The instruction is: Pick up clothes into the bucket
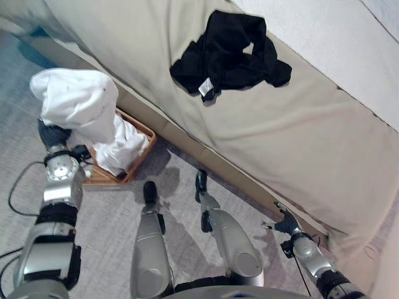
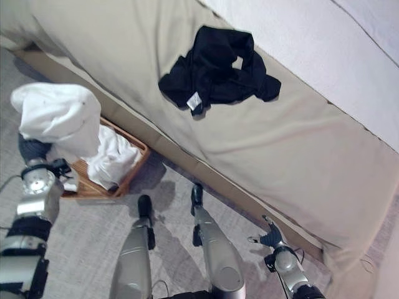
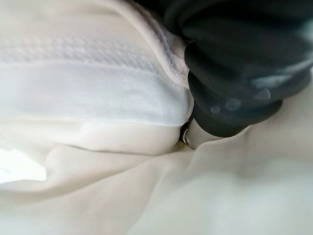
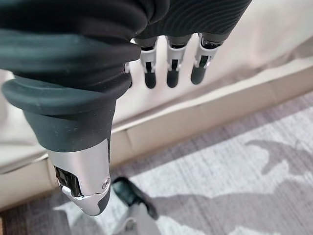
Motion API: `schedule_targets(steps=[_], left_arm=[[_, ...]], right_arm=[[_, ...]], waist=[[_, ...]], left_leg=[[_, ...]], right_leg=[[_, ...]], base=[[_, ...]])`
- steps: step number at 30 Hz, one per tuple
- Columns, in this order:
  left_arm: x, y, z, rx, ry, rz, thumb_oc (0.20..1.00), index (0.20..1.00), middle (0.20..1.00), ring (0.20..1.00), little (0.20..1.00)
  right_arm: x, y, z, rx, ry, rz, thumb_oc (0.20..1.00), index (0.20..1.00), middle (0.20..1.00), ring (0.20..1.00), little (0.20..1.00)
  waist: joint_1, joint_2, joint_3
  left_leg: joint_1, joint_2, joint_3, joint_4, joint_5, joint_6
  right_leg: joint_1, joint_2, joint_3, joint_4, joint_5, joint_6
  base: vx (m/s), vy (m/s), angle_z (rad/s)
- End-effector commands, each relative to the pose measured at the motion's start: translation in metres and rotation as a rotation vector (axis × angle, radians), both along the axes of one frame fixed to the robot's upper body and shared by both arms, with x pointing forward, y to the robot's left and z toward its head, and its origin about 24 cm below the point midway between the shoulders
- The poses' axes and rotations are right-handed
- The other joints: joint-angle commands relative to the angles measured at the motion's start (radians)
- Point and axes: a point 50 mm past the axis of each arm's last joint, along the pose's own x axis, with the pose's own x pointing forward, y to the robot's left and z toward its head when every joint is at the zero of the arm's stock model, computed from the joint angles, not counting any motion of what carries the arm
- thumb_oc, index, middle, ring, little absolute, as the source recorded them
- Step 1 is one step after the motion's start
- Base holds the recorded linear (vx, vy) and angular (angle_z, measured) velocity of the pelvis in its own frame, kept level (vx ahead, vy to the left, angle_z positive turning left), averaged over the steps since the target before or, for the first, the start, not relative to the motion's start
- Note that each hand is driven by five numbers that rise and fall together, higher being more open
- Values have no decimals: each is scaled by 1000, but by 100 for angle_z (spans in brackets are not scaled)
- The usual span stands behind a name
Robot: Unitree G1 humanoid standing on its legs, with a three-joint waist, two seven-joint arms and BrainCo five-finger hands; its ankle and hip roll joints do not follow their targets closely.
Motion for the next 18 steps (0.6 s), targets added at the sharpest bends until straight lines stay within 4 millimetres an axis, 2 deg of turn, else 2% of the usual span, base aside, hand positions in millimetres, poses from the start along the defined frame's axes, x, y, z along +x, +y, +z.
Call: schedule_targets(steps=[1,2,3,5,11,13,18], left_arm=[[-4,20,43,167,-59,81,796,796,796,796,796],[-1,22,48,184,-46,102,1000,1000,1000,1000,1000],[5,23,54,189,-18,121,1000,1000,1000,1000,1000],[7,25,55,209,21,134,1000,1000,1000,1000,1000],[7,35,33,166,183,209,1000,1000,1000,1000,1000],[4,40,22,143,231,229,1000,1000,1000,1000,1000],[-5,48,11,113,271,278,1000,1000,1000,1000,1000]], right_arm=[[12,6,13,24,-98,24,1000,1000,1000,1000,1000],[15,8,16,33,-117,19,1000,1000,1000,1000,1000],[20,11,21,57,-154,10,1000,1000,1000,1000,1000],[21,11,22,65,-166,-1,1000,1000,1000,1000,1000],[23,15,25,71,-182,4,1000,1000,1000,1000,1000],[27,17,29,77,-204,12,1000,1000,1000,1000,1000],[41,21,49,96,-307,26,1000,1000,1000,1000,1000]], waist=[[-14,-76,12],[-19,-85,18],[-32,-101,20],[-36,-105,20],[-39,-104,20],[-35,-103,20],[-29,-101,20]], left_leg=[[-46,-38,-24,105,-37,49],[-79,-33,-30,130,-43,48],[-122,-30,-34,154,-51,48],[-154,-30,-42,175,-58,48],[-202,-36,-59,190,-64,51],[-206,-40,-62,190,-65,52],[-208,-44,-64,183,-64,54]], right_leg=[[16,-53,3,67,-38,84],[-4,-51,1,66,-33,84],[-30,-46,0,54,-22,88],[-48,-43,-4,47,-19,89],[-74,-42,-14,38,-24,88],[-76,-43,-19,38,-26,87],[-79,-44,-26,39,-29,86]], base=[[-51,-14,-8],[-39,-20,-6],[-29,-14,-6],[14,-4,3],[36,-2,4],[22,-2,7],[13,-7,6]])
